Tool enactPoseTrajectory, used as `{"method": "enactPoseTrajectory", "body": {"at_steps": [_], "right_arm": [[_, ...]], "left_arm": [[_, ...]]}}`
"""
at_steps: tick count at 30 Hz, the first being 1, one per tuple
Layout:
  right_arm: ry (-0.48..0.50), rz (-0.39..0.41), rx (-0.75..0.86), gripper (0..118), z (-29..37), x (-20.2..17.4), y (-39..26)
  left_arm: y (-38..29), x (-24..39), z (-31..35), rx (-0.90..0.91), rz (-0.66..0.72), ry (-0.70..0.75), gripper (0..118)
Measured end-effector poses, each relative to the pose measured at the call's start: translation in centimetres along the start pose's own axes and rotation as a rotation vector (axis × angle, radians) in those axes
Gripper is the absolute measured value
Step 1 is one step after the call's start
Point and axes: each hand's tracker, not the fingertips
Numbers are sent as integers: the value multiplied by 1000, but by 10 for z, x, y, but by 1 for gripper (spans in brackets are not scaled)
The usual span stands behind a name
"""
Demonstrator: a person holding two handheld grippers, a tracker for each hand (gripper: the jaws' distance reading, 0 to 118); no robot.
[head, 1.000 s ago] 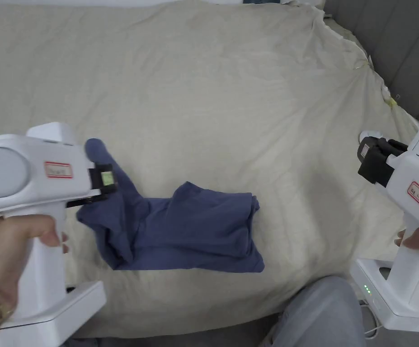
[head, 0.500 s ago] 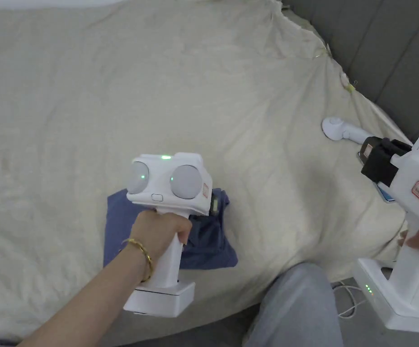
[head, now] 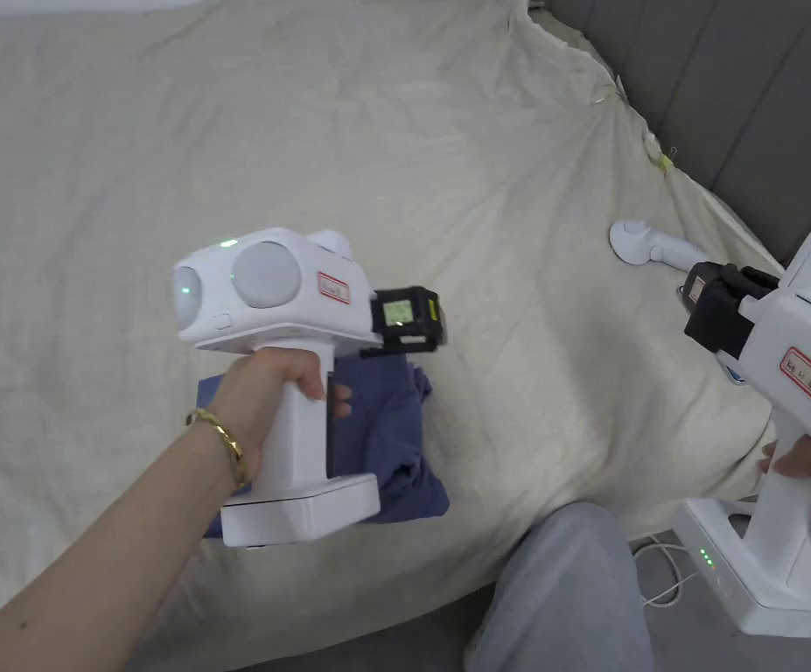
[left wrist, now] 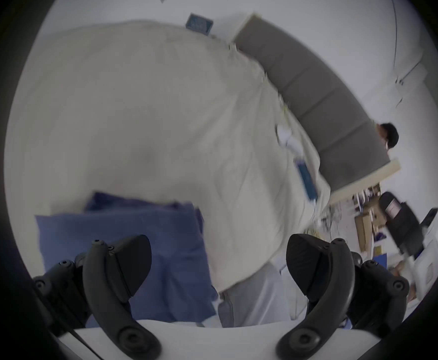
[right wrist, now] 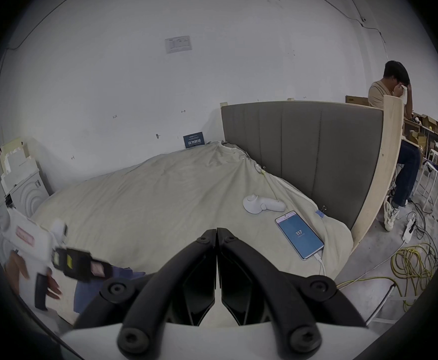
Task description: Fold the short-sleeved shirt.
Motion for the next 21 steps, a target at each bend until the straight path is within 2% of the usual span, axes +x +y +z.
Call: {"method": "enactPoseTrajectory", "body": {"at_steps": [3, 4, 5, 6, 7, 8, 11, 17, 21], "right_arm": [[14, -1, 5, 0, 0, -5, 0], [16, 2, 6, 0, 0, -6, -1], [17, 6, 3, 0, 0, -7, -1], [17, 8, 0, 0, -1, -8, -2], [16, 9, -4, 0, -1, -8, -3], [13, 8, -8, 0, -2, -8, -3], [2, -16, -12, 0, -3, -6, -6], [-11, -21, -15, 0, 1, -2, -5], [-25, -33, -7, 0, 6, 3, -4]], "left_arm": [[-11, -13, 8, 157, -92, 219, 102], [-18, -16, 8, 184, -147, 278, 92], [-28, -17, 4, 194, -197, 322, 71], [-37, -16, 0, 190, -229, 364, 28], [-46, -21, -12, 174, -251, 376, 6], [-56, -19, -16, 163, -252, 342, 0], [-89, -4, -32, 122, -296, 267, 0], [-127, 37, -74, 23, -415, 231, 0], [-141, 47, -93, -8, -405, 219, 0]]}}
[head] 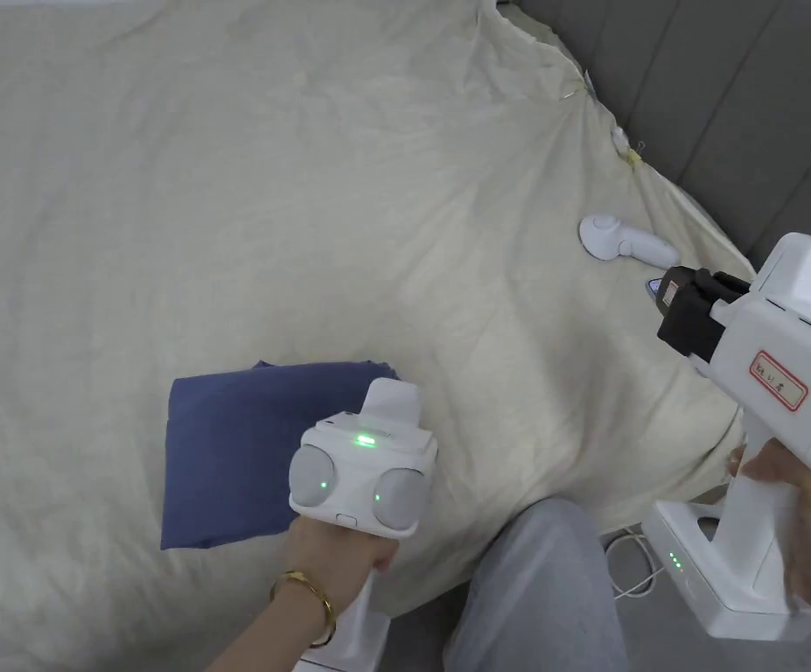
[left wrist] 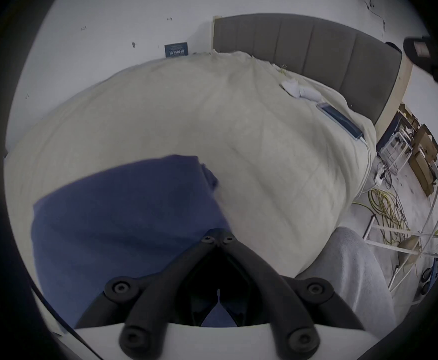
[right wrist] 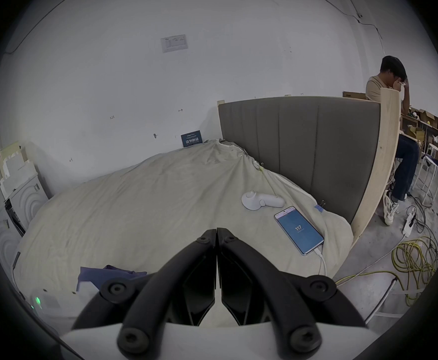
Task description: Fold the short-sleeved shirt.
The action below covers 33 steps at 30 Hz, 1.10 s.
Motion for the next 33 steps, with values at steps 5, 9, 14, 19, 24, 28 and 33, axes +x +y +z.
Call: {"method": "enactPoseTrajectory", "body": {"at_steps": [5, 9, 14, 19, 24, 28, 33], "right_arm": [[-1, 16, 5, 0, 3, -4, 3], [22, 50, 16, 0, 5, -15, 8], [97, 94, 44, 0, 1, -48, 10], [180, 131, 59, 0, -12, -101, 7], [301, 182, 20, 0, -38, -164, -22], [358, 187, -74, 0, -66, -209, -72], [352, 298, -201, 0, -85, -246, -141]], "left_arm": [[2, 13, -5, -51, -36, -41, 0], [25, -20, 43, 117, 136, -164, 0], [47, -89, 123, 417, 263, -72, 0], [32, -139, 178, 617, 258, 246, 0], [1, -168, 203, 629, 270, 395, 0], [-17, -180, 208, 605, 270, 431, 0], [-31, -192, 205, 571, 302, 416, 0]]}}
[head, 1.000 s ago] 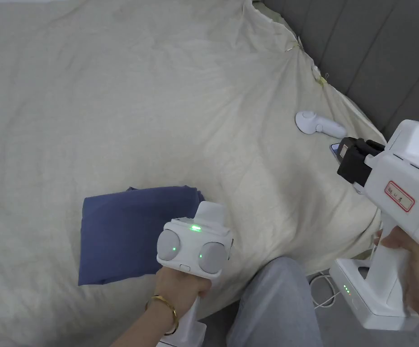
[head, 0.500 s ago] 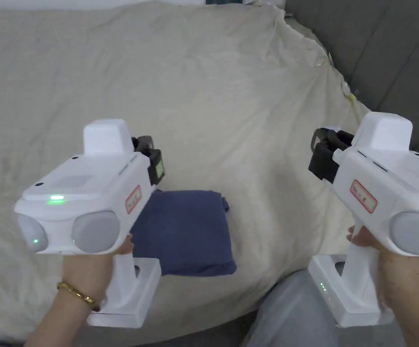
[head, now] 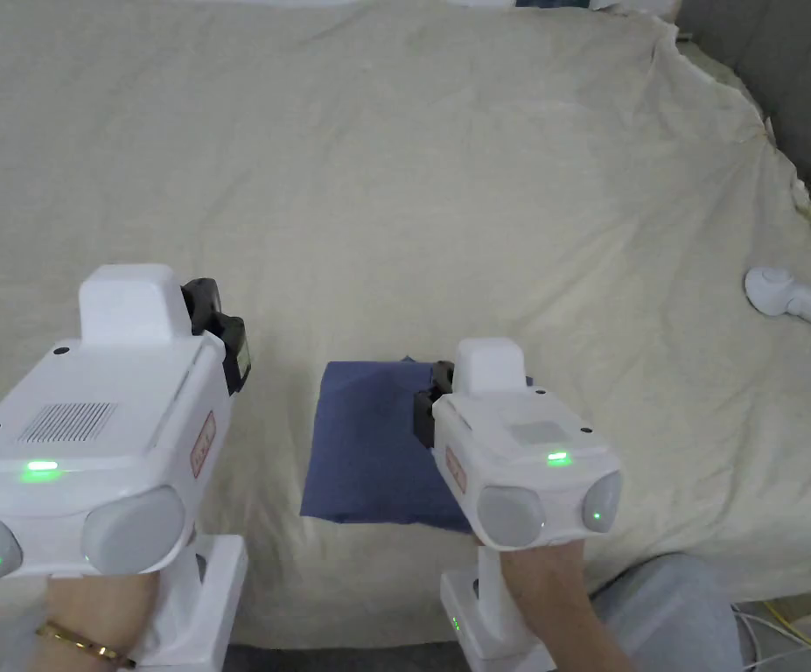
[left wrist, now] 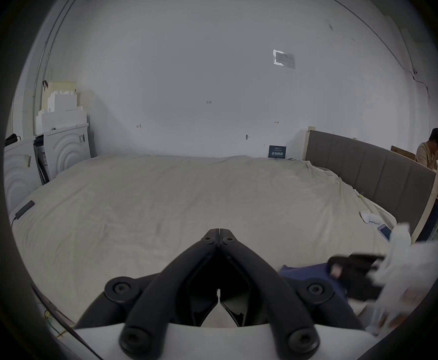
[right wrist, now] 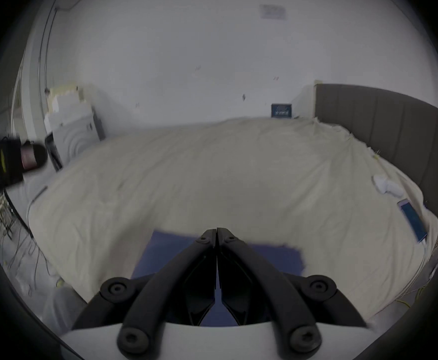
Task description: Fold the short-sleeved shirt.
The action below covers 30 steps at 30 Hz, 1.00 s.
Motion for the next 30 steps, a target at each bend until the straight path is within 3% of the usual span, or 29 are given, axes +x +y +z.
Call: {"method": "enactPoseTrajectory", "body": {"at_steps": [4, 11, 13, 14, 15, 17, 19, 23, 26, 30], "right_arm": [[-67, 30, -96, 0, -25, -10, -33], [-70, 48, -85, 0, -34, -9, -44], [-67, 42, -88, 0, -34, -7, -43], [-60, 28, -91, 0, -33, -5, -42], [-53, 13, -94, 0, -32, -4, -41], [-40, -9, -103, 0, -31, 0, -39], [-33, -15, -109, 0, -31, 2, -38], [-21, -29, -120, 0, -31, 5, -37], [-12, -44, -125, 0, -30, 7, -37], [0, -70, -126, 0, -29, 10, -38]], "left_arm": [[-7, -6, -7, -33, 15, -16, 0], [-9, -9, -18, -107, -13, -90, 0], [-2, -15, -28, -196, 69, -194, 18], [1, -22, -37, -256, 144, -267, 35], [2, -28, -47, -327, 218, -344, 72], [-2, -37, -68, -475, 340, -516, 118], [-10, -42, -84, -502, 421, -634, 118], [-40, -53, -130, -741, 435, -698, 118], [-65, -61, -158, -886, 526, -721, 118], [-85, -60, -175, -958, 533, -717, 118]]}}
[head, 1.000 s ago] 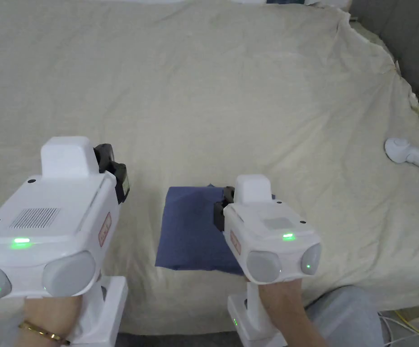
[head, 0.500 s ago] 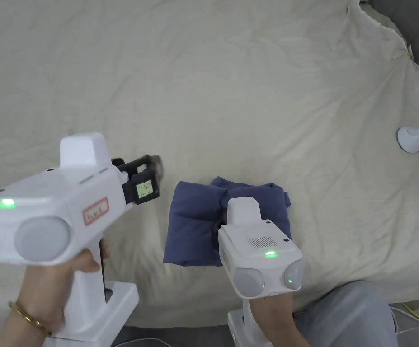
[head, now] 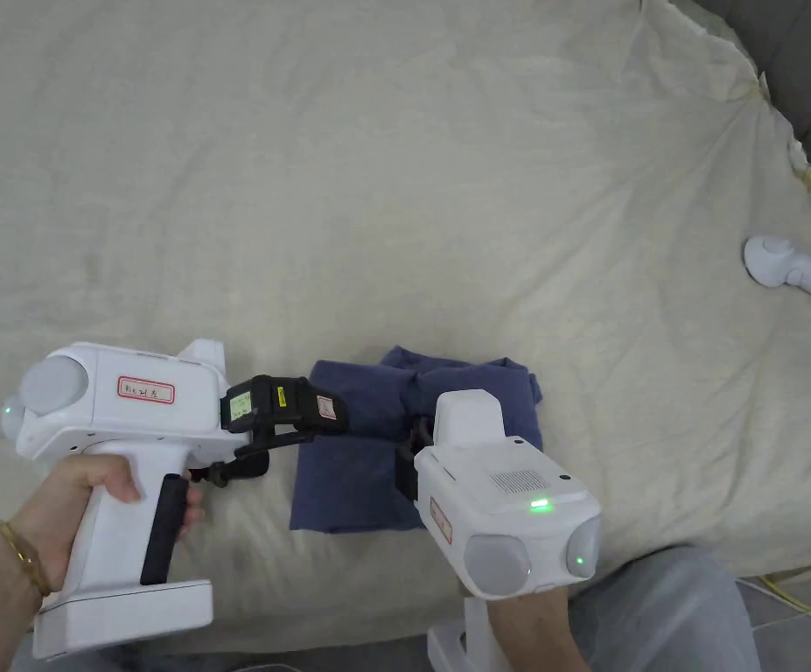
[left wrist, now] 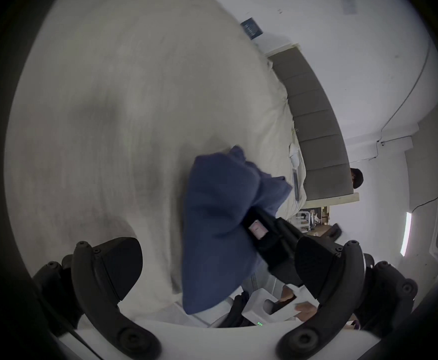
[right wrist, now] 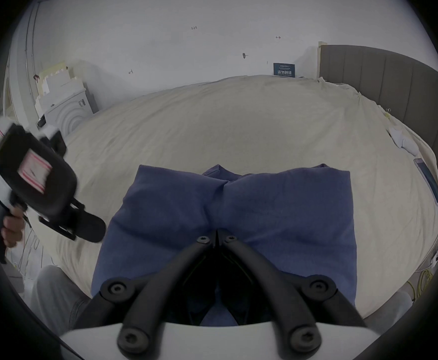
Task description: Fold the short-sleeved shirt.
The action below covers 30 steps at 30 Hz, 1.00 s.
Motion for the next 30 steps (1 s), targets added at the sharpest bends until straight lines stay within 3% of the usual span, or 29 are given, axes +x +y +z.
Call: {"method": "enactPoseTrajectory", "body": {"at_steps": [7, 16, 19, 20, 21, 22, 24, 27, 30], "right_arm": [[14, -22, -7, 0, 1, 3, 2], [59, -98, 27, 0, 27, 24, 15], [50, -106, 93, 0, 54, 38, 31], [39, -103, 113, 0, 61, 43, 36], [31, -98, 140, 0, 71, 49, 44], [16, -96, 172, 0, 81, 54, 52], [7, -89, 234, 0, 99, 65, 64], [-44, -28, 309, 0, 123, 74, 82], [-49, -41, 340, 0, 139, 84, 95]], "left_arm": [[10, -8, -17, -25, 74, -172, 118], [22, 10, -38, -149, 3, -189, 113], [23, 18, -41, -170, -66, -122, 90], [24, 20, -40, -169, -86, -76, 77], [24, 22, -38, -168, -105, -24, 52], [23, 23, -37, -165, -121, 47, 38], [22, 28, -37, -165, -94, 15, 35], [15, 53, -41, -130, -119, 150, 24], [6, 87, -44, -105, -144, 280, 19]]}}
